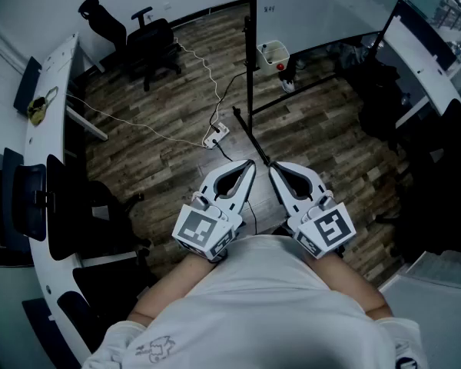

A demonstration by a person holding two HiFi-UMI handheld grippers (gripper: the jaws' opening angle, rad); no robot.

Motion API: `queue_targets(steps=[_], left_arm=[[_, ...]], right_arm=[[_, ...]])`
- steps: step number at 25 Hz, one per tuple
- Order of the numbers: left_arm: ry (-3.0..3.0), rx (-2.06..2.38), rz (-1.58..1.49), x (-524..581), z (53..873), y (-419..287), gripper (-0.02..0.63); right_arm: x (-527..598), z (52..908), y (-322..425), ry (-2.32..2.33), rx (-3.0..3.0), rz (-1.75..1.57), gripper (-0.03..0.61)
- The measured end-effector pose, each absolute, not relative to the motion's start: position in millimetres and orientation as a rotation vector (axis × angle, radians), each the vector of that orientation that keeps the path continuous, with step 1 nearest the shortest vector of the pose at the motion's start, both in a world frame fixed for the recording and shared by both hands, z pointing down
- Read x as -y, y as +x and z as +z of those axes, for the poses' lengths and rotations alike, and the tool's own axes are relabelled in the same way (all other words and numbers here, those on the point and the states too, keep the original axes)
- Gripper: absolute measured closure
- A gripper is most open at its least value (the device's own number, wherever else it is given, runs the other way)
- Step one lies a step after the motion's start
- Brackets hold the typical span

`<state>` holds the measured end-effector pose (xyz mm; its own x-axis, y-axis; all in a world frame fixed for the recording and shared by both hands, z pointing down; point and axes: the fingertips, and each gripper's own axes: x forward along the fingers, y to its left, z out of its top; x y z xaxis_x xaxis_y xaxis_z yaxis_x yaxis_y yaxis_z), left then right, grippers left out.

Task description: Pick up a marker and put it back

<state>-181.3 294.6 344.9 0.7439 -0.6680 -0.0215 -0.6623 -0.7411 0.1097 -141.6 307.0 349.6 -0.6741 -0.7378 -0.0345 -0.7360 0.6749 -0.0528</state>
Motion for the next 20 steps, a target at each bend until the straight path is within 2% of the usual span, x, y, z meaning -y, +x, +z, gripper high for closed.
queue_targets(steps=[9,20], left_arm=[[2.831,1.116,-0.082,-266.2,347.6,-153.5,0.609],[2.789,1.206,-0.111,-196.4,335.7,-75.4,0.609]], right_arm=[[-280.0,356.8,-110.0,-1.219,-2.823,-0.072,0.568],[-204.9,350.6,-38.2,-1.085,-2.893,-0.063,0.568]])
